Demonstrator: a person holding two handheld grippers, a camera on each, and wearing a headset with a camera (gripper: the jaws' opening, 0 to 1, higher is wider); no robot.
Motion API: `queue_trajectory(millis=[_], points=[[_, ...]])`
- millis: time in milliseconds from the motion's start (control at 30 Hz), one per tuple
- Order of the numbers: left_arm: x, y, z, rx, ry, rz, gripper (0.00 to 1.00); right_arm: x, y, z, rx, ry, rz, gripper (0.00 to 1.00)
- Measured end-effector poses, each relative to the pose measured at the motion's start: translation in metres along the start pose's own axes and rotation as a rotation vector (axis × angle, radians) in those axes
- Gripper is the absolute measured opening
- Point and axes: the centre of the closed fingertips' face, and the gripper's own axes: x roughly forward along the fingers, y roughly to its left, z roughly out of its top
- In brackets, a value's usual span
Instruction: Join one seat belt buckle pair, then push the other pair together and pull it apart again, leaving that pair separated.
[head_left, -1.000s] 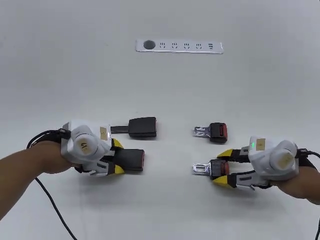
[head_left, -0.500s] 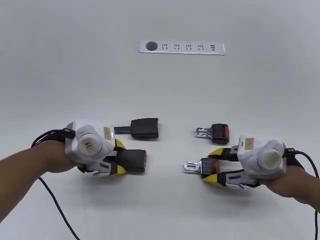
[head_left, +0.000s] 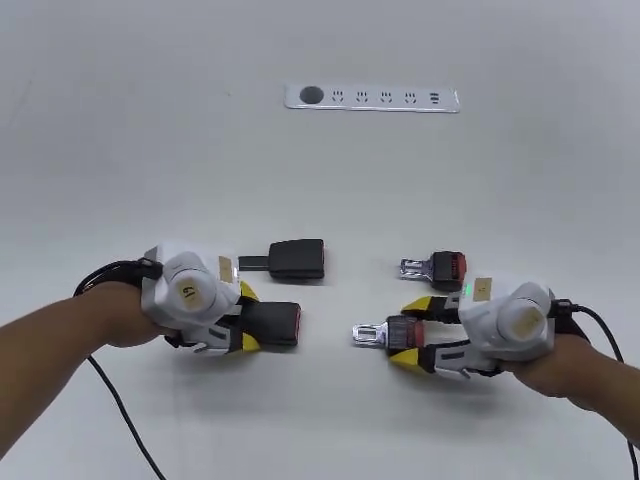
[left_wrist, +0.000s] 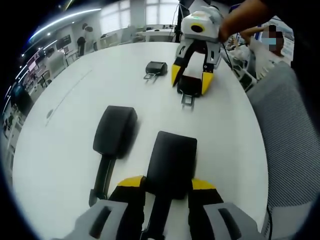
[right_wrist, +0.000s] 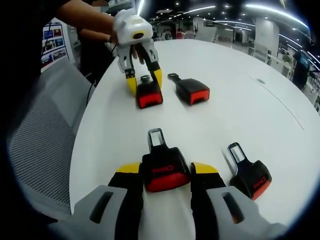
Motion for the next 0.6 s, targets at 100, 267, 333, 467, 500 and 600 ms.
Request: queue_trajectory(millis=[100, 267, 333, 467, 500, 600], points=[[0.000, 0.000, 0.000, -0.001, 0.003, 0.000, 0.34, 0.007, 0.004, 0.006, -0.005, -0.006, 0.002, 0.36], [0.001, 0.000, 0.000, -0.002, 0.010, 0.001, 0.34, 0.018, 0.006, 0.016, -0.013, -0.019, 0.006, 0.36], [0.001, 0.000, 0.000, -0.002, 0.013, 0.002, 0.34, 0.023, 0.007, 0.018, -0.015, -0.024, 0.007, 0.36], [0.001, 0.001, 0.000, -0.001, 0.019, 0.002, 0.34, 0.029, 0.012, 0.024, -0.012, -0.039, 0.004, 0.36], [0.001, 0.001, 0.000, -0.001, 0.021, 0.002, 0.34, 0.030, 0.013, 0.026, -0.009, -0.043, 0.004, 0.36], [0.002, 0.001, 0.000, 0.000, 0.027, 0.002, 0.34, 0.036, 0.013, 0.031, -0.003, -0.056, 0.000, 0.36]])
